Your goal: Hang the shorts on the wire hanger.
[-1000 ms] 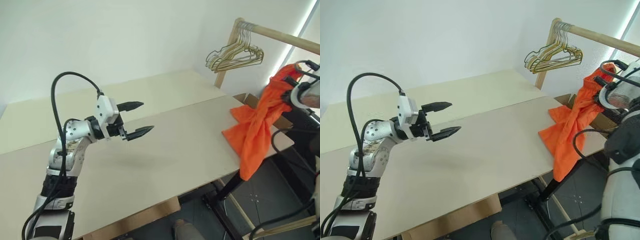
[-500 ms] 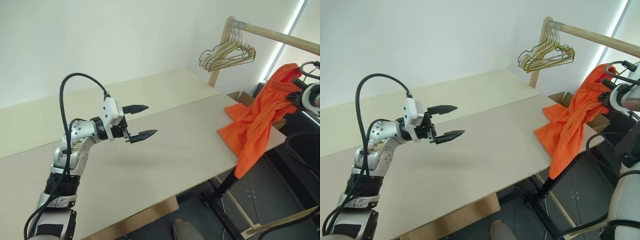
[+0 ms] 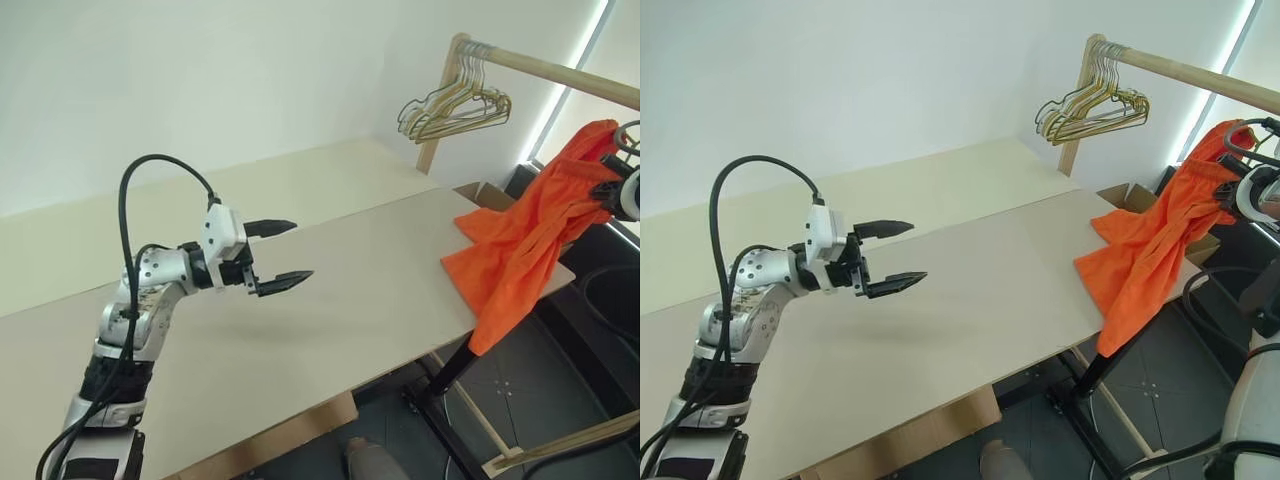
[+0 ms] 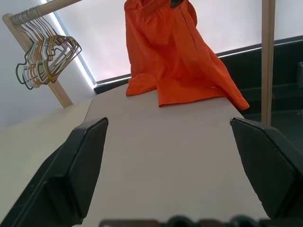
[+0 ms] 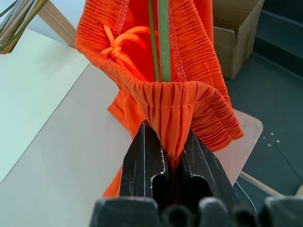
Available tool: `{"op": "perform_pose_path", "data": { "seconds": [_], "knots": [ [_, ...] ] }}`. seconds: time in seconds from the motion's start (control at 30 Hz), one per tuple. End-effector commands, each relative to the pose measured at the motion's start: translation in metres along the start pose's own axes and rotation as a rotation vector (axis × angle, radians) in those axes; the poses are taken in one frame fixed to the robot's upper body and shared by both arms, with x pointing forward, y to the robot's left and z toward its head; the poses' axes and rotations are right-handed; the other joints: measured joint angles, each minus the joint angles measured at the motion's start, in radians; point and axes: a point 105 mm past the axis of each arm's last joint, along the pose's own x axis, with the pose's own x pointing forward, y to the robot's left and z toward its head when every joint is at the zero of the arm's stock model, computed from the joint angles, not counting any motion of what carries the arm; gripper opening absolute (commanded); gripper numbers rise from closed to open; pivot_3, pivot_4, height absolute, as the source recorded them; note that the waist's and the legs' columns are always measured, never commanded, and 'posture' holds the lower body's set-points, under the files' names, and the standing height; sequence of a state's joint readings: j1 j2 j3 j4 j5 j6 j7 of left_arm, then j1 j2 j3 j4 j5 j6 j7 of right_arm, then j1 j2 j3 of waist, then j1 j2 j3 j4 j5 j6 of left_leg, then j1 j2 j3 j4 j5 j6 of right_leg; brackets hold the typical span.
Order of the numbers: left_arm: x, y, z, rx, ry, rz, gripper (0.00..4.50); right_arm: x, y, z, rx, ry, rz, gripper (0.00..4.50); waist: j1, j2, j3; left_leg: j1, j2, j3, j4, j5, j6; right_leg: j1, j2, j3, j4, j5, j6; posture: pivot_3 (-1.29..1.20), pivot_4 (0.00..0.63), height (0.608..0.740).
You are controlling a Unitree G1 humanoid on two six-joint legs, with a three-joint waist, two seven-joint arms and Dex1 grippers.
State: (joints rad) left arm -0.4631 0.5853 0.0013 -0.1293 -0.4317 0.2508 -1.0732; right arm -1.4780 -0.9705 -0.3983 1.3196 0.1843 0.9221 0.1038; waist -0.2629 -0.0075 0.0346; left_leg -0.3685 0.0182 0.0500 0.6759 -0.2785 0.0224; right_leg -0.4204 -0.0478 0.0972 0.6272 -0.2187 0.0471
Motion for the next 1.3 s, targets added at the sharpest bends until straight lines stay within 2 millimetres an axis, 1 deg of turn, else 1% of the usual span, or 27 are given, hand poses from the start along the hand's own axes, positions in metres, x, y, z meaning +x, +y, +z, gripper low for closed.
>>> {"op": "perform_pose_path", "data": {
  "seconds": [0.03, 0.2, 0.4, 0.47, 0.5, 0.7, 0.8, 0.93, 1.03, 1.1, 1.17, 1.23, 1.3],
  "knots": [
    [0.002, -0.004, 0.012, 0.022, -0.011, -0.042, 4.48, -0.023, 0.001, 0.038, 0.013, -0.129, 0.004, 0.0, 0.0, 0.0, 0.003, 0.0, 0.0, 0.0, 0.0, 0.0, 0.0, 0.0, 0.0, 0.0, 0.0, 0.0, 0.0, -0.19, 0.027, 0.74],
    [0.008, -0.007, 0.014, 0.009, -0.013, -0.099, 4.48, -0.026, -0.002, 0.037, -0.002, -0.11, -0.009, 0.0, -0.001, 0.0, 0.016, 0.0, -0.001, 0.001, 0.0, 0.0, 0.0, 0.0, -0.001, 0.0, 0.0, -0.002, 0.003, -0.21, 0.06, 0.74],
    [0.015, -0.013, 0.016, 0.005, -0.016, -0.174, 4.48, -0.029, -0.008, 0.037, 0.004, -0.092, -0.02, 0.0, -0.006, 0.002, 0.035, 0.0, -0.002, 0.002, 0.0, 0.0, 0.0, 0.0, -0.002, 0.001, 0.0, -0.001, 0.003, -0.23, 0.082, 0.74],
    [0.016, -0.014, 0.016, 0.004, -0.015, -0.188, 4.48, -0.03, -0.007, 0.034, 0.075, -0.074, 0.026, 0.0, -0.009, 0.002, 0.043, 0.0, -0.002, 0.002, 0.0, 0.0, 0.0, 0.0, -0.003, 0.001, 0.0, -0.001, 0.003, -0.23, 0.087, 0.74],
    [0.017, -0.014, 0.016, 0.003, -0.015, -0.194, 4.48, -0.03, -0.009, 0.033, 0.078, -0.073, 0.023, 0.0, -0.01, 0.002, 0.047, 0.0, -0.002, 0.002, -0.001, 0.0, 0.0, 0.0, -0.003, 0.001, 0.0, -0.001, 0.002, -0.24, 0.09, 0.74],
    [0.021, -0.017, 0.015, -0.009, -0.02, -0.211, 4.48, -0.028, -0.014, 0.029, 0.088, -0.062, 0.016, 0.0, -0.027, 0.002, 0.057, -0.001, -0.005, 0.002, -0.001, 0.0, 0.001, 0.0, -0.006, 0.001, 0.0, -0.001, 0.003, -0.25, 0.09, 0.74],
    [0.021, -0.019, 0.014, -0.015, -0.023, -0.221, 4.48, -0.028, -0.013, 0.028, 0.108, -0.058, 0.035, 0.0, -0.031, 0.002, 0.057, -0.001, -0.006, 0.003, 0.0, -0.001, 0.002, 0.0, -0.008, 0.001, -0.001, -0.001, 0.003, -0.25, 0.085, 0.74],
    [0.022, -0.02, 0.012, -0.016, -0.022, -0.228, 4.48, -0.027, -0.017, 0.026, 0.125, -0.051, 0.035, 0.0, -0.031, 0.002, 0.057, -0.001, -0.006, 0.004, 0.0, -0.002, 0.003, 0.0, -0.008, 0.001, -0.001, -0.001, 0.004, -0.25, 0.08, 0.74],
    [0.022, -0.019, 0.012, -0.014, -0.023, -0.228, 4.48, -0.028, -0.019, 0.026, 0.108, -0.051, 0.028, 0.0, -0.032, 0.002, 0.057, -0.001, -0.006, 0.004, 0.0, -0.002, 0.003, 0.0, -0.008, 0.001, -0.001, -0.001, 0.004, -0.26, 0.077, 0.74],
    [0.022, -0.019, 0.011, -0.016, -0.024, -0.232, 4.48, -0.029, -0.014, 0.026, 0.062, -0.046, 0.057, 0.0, -0.033, 0.002, 0.057, -0.001, -0.006, 0.004, 0.0, -0.002, 0.003, 0.0, -0.008, 0.001, -0.001, -0.001, 0.004, -0.26, 0.076, 0.74],
    [0.022, -0.02, 0.011, -0.019, -0.024, -0.239, 4.48, -0.03, -0.012, 0.027, 0.059, -0.041, 0.071, 0.0, -0.036, 0.002, 0.057, -0.001, -0.006, 0.004, 0.0, -0.002, 0.003, 0.0, -0.008, 0.001, -0.001, -0.001, 0.005, -0.26, 0.076, 0.74],
    [0.022, -0.022, 0.01, -0.026, -0.029, -0.255, 4.48, -0.03, -0.014, 0.025, 0.085, -0.039, 0.077, 0.0, -0.043, 0.002, 0.057, -0.001, -0.006, 0.004, 0.0, -0.002, 0.003, 0.0, -0.008, 0.001, -0.001, -0.001, 0.005, -0.27, 0.077, 0.74],
    [0.021, -0.025, 0.01, -0.027, -0.03, -0.273, 4.48, -0.028, -0.018, 0.024, 0.057, -0.042, 0.07, 0.0, -0.048, 0.002, 0.057, -0.001, -0.006, 0.004, 0.0, -0.002, 0.003, 0.0, -0.008, 0.001, -0.001, -0.001, 0.005, -0.26, 0.079, 0.74]
  ]
}}
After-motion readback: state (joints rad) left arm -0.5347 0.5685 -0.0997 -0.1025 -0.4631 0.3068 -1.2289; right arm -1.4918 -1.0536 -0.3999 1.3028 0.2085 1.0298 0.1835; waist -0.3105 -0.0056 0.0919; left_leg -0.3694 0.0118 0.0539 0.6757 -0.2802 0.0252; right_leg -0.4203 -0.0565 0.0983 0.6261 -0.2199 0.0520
